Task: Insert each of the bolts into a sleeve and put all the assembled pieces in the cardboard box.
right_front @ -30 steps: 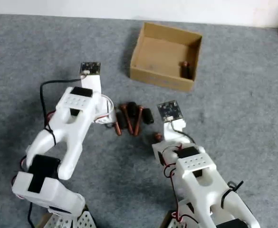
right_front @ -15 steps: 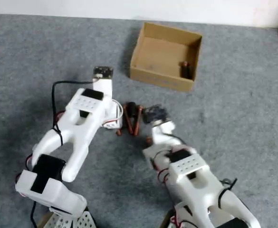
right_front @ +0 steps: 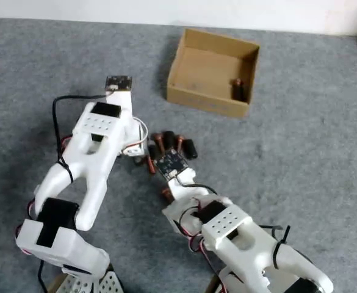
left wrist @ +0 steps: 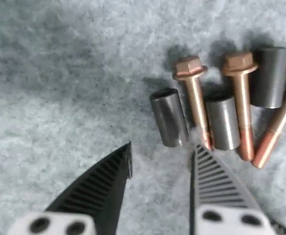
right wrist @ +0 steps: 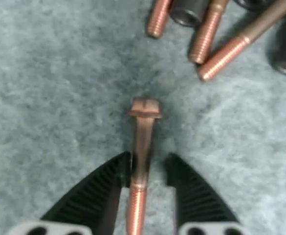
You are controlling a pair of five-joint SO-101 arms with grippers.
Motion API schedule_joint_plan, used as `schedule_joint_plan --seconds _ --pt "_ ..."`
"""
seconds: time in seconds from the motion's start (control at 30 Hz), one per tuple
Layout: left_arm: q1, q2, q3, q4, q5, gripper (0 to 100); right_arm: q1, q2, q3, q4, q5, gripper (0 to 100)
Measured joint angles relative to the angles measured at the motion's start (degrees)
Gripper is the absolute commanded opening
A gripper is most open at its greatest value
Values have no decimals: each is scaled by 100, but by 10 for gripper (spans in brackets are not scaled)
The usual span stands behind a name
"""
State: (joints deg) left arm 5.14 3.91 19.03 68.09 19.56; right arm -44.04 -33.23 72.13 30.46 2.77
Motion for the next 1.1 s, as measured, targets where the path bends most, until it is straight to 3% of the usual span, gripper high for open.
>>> schedule_joint_plan --seconds 0.67,1.1 --pt "-255 -510 229 9 26 193 1143 88 -967 -158 -229 191" --pt "-255 -651 316 9 26 193 1160 3007 -2831 -440 -246 191"
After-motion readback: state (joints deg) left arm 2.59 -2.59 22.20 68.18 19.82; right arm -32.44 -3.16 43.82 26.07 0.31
